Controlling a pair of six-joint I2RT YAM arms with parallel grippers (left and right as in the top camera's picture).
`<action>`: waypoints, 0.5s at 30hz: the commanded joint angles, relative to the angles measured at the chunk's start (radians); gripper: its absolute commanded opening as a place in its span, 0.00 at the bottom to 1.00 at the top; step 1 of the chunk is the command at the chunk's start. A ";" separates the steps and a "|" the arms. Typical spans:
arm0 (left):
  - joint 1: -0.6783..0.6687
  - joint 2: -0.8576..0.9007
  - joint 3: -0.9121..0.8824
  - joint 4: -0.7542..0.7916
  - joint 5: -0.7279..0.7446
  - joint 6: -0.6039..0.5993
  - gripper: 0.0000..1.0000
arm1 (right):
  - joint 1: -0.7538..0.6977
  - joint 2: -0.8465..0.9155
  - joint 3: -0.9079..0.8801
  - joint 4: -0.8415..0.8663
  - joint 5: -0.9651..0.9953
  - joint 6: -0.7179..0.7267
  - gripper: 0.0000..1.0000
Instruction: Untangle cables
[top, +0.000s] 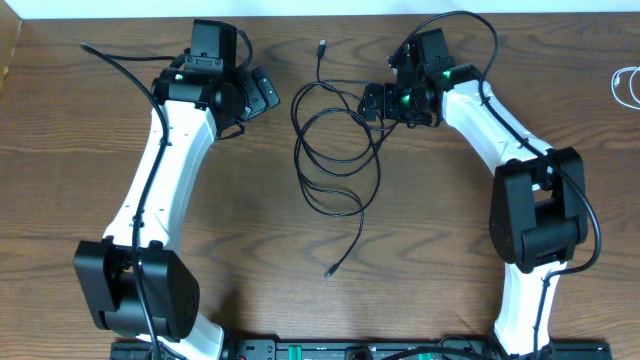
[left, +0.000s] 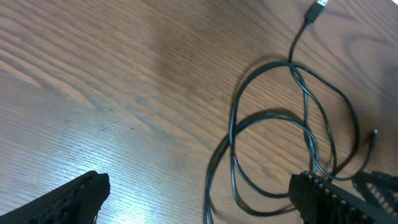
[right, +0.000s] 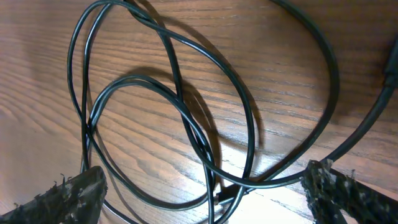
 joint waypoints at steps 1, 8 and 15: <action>0.000 -0.011 -0.007 -0.006 0.035 0.000 0.98 | 0.004 -0.041 0.021 -0.001 -0.013 -0.026 0.99; 0.000 -0.013 -0.007 -0.038 0.063 0.097 0.98 | 0.004 -0.066 0.021 -0.004 -0.020 -0.026 0.99; 0.000 -0.060 -0.006 -0.051 0.065 0.196 0.98 | 0.003 -0.067 0.021 -0.002 -0.019 -0.034 0.99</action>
